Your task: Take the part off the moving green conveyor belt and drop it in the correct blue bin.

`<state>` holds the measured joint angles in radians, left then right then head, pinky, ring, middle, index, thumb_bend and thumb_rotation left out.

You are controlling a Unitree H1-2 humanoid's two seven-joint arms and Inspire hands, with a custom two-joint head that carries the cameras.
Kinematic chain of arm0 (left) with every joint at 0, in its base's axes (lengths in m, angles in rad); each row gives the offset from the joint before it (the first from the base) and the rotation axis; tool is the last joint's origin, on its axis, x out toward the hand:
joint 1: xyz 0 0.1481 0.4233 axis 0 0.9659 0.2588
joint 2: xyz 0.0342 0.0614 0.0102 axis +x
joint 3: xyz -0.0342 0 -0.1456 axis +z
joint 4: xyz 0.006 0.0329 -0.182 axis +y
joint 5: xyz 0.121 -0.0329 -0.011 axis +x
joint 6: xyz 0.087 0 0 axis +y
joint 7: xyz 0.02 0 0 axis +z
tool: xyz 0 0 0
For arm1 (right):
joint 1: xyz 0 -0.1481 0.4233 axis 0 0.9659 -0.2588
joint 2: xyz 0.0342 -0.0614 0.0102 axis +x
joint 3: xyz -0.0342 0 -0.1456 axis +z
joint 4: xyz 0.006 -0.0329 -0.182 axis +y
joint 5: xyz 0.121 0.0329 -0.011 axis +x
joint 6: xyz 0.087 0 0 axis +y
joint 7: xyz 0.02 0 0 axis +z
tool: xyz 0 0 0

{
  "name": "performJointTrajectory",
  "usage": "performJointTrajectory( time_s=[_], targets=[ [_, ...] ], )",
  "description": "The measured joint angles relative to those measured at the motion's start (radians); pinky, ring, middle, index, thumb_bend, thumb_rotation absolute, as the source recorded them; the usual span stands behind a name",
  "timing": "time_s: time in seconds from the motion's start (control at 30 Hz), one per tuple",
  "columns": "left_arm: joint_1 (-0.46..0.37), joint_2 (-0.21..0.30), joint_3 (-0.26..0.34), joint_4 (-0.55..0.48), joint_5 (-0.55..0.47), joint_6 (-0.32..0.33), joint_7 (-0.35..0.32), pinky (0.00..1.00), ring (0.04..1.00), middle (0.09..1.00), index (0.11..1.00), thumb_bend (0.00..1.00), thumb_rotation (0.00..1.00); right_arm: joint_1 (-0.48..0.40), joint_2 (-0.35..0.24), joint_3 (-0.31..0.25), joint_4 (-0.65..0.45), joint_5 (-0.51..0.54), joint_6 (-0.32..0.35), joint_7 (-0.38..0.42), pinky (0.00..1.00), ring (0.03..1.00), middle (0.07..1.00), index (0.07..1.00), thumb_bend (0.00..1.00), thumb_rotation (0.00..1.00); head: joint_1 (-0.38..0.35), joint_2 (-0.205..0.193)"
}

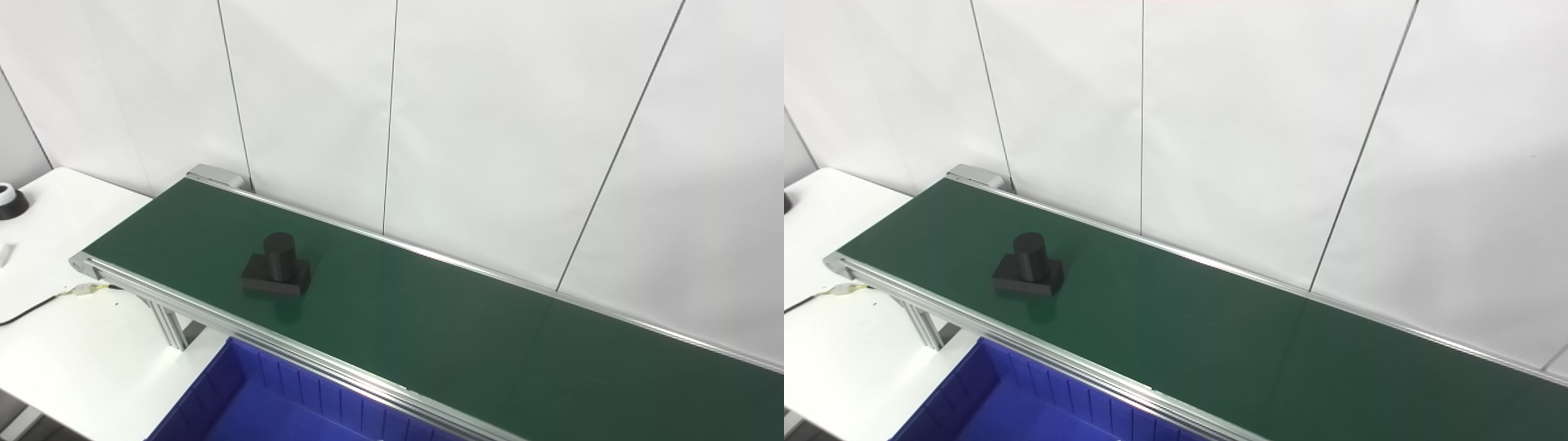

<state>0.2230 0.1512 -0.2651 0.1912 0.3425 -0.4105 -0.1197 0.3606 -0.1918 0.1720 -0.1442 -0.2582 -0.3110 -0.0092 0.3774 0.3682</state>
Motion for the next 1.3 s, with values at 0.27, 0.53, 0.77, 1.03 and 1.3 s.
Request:
performJointTrajectory(
  time_s=[0.27, 0.53, 0.77, 1.03, 1.3],
  targets=[
    [-0.001, -0.007, 0.000, 0.001, 0.000, 0.000, 0.000, 0.72, 0.795, 0.838, 0.794, 1.00, 0.05, -0.003, 0.010, -0.034, -0.161, 0.014, -0.021, 0.004, 0.73, 0.818, 0.853, 0.858, 0.93, 0.00, -0.005, 0.005],
    [-0.010, -0.009, -0.002, 0.020, -0.001, -0.003, 0.000, 0.72, 0.790, 0.838, 0.795, 1.00, 0.03, -0.081, 0.011, -0.072, -0.266, 0.029, 0.035, 0.029, 0.72, 0.822, 0.858, 0.844, 0.93, 0.04, -0.008, 0.009],
    [-0.016, -0.012, -0.003, 0.035, -0.006, -0.004, 0.000, 0.73, 0.796, 0.841, 0.793, 1.00, 0.05, -0.144, 0.012, -0.095, -0.280, 0.022, 0.070, 0.047, 0.69, 0.806, 0.845, 0.835, 0.95, 0.15, -0.012, 0.006],
    [-0.029, -0.015, -0.003, 0.051, -0.007, -0.004, 0.000, 0.73, 0.798, 0.842, 0.792, 1.00, 0.06, -0.211, 0.018, -0.109, -0.280, -0.001, 0.091, 0.054, 0.69, 0.804, 0.838, 0.829, 0.90, 0.19, -0.028, 0.008],
    [-0.036, -0.010, 0.000, 0.074, -0.009, -0.006, 0.000, 0.73, 0.803, 0.844, 0.801, 0.99, 0.05, -0.252, 0.026, -0.117, -0.276, -0.004, 0.136, 0.063, 0.72, 0.819, 0.847, 0.847, 0.85, 0.19, -0.103, 0.023]
  ],
)
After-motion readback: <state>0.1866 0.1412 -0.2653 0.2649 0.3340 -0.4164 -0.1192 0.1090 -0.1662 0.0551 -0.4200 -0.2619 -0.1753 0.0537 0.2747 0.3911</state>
